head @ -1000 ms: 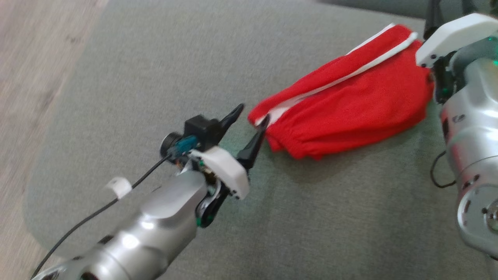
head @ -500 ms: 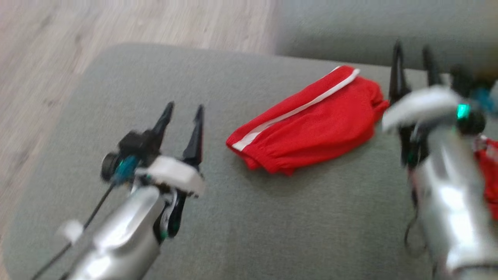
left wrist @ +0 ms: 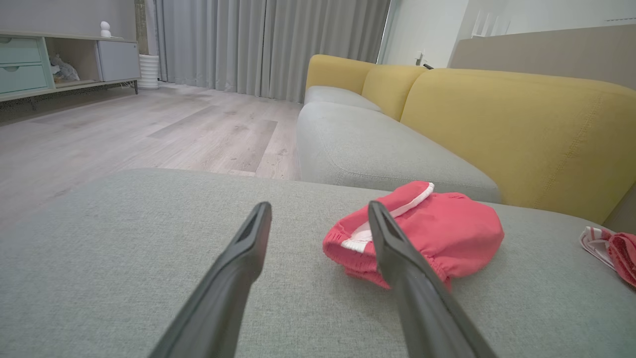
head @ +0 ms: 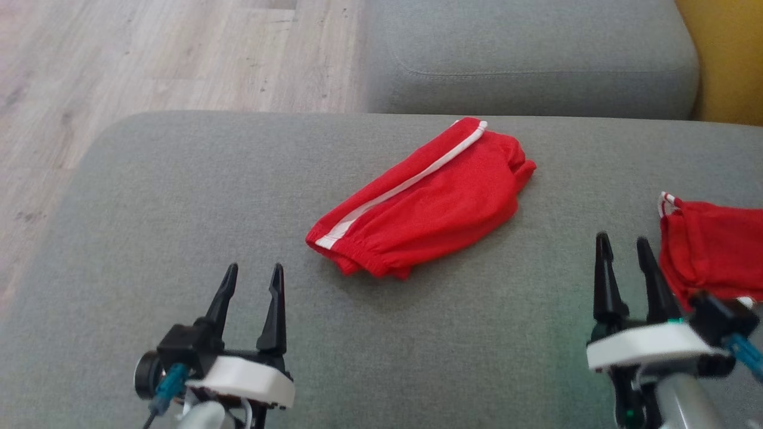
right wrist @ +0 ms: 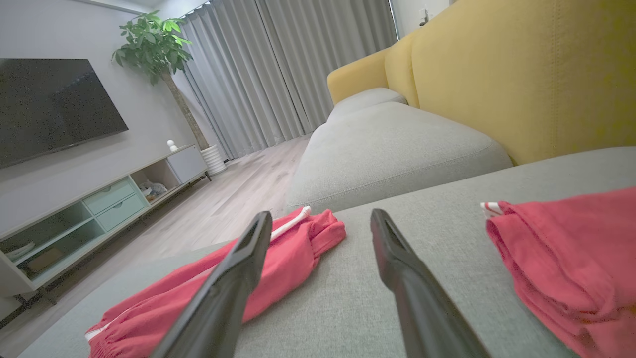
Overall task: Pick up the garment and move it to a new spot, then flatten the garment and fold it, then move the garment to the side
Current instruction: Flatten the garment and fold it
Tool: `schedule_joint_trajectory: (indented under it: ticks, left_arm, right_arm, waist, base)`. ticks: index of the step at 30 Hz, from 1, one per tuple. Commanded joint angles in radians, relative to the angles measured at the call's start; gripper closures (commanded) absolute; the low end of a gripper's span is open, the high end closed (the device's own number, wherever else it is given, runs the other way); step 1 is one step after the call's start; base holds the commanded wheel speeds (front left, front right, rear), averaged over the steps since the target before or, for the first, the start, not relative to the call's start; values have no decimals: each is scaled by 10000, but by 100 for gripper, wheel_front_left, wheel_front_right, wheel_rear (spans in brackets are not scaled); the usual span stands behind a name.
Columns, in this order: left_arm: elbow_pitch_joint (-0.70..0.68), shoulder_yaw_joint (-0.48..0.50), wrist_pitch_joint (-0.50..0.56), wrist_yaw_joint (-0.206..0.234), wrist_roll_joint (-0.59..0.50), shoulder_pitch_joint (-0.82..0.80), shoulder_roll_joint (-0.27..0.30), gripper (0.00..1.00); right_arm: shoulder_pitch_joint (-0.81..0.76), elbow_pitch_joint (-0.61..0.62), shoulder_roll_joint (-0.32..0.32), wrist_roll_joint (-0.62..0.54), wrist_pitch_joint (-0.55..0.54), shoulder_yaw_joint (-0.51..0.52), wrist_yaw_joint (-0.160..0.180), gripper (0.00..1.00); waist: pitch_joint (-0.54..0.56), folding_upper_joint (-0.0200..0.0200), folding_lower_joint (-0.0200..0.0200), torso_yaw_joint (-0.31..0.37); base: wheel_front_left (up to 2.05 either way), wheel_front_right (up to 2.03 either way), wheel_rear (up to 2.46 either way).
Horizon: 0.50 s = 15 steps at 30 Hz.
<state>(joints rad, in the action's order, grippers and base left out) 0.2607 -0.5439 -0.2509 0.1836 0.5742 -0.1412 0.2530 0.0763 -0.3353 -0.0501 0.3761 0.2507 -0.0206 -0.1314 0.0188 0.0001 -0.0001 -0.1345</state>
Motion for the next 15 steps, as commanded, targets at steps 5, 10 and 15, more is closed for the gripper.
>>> schedule_joint_trajectory:
  ticks: [5,10,15]
  left_arm:
    - [-399,891,-108,-366,-584,-300,-201,0]
    - [-428,1140,-108,-754,-1036,-503,-520,0]
    - [-349,1268,-108,-1137,-1405,-874,-927,0]
  right_arm:
    - [111,761,-2,-29,46,-204,7,0]
    - [644,838,-2,-591,-587,-96,7,0]
    - [1935,362,-1,-1277,-1727,156,7,0]
  waist:
    - [-114,-1,1,98]
    - [-668,-1,1,16]
    - [-1596,-1,1,-328]
  base:
    - [0,0,0]
    - [0,0,0]
    - [0,0,0]
